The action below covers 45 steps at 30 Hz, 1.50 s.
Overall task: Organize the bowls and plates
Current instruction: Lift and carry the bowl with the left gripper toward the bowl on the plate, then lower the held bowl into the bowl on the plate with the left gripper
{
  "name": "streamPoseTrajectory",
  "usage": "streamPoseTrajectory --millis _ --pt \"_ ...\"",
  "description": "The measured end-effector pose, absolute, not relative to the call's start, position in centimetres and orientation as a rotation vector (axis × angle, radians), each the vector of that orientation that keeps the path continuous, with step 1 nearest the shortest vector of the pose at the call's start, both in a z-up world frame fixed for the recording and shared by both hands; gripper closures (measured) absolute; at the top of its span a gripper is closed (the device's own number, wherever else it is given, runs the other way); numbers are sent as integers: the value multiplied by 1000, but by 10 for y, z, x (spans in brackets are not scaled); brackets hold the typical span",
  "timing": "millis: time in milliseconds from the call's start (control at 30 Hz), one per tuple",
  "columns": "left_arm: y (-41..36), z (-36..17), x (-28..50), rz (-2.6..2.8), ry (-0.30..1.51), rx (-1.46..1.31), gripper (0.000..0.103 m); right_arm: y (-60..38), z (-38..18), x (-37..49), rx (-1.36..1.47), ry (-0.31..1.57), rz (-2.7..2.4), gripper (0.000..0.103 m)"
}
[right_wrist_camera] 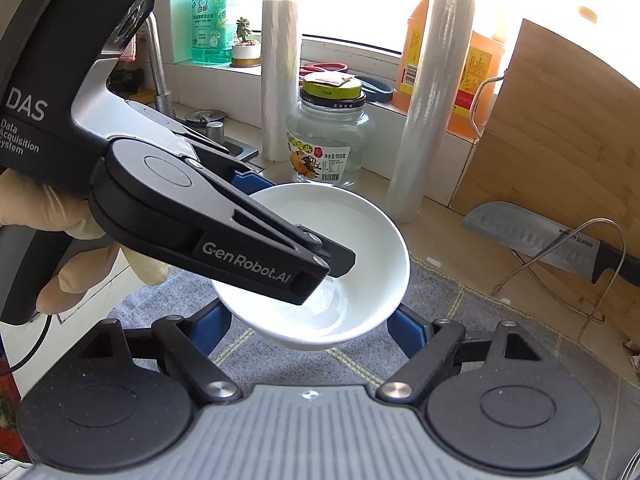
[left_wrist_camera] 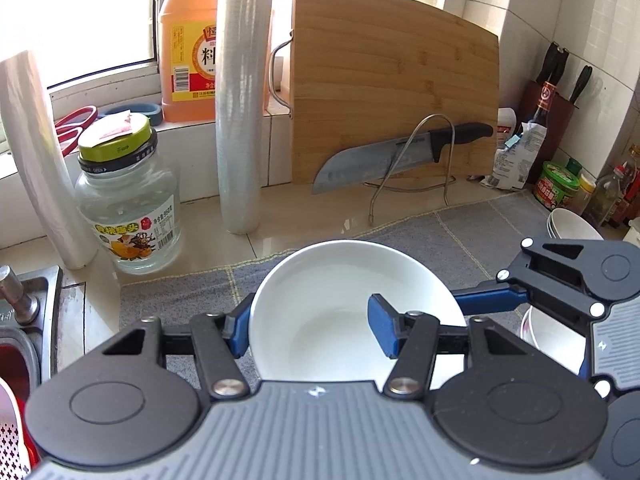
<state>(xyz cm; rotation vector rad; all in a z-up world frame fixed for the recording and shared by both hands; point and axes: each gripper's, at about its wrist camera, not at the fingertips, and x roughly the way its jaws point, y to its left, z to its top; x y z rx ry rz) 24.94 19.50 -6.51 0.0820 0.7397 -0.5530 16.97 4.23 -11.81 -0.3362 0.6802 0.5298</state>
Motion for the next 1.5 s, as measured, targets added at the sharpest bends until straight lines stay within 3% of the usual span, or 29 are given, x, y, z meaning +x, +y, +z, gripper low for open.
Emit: streamPoseTrajectory --millis 1500 --pt "49 -52 182 -862 715 171 46 -85 -108 74 -254 688 264 15"
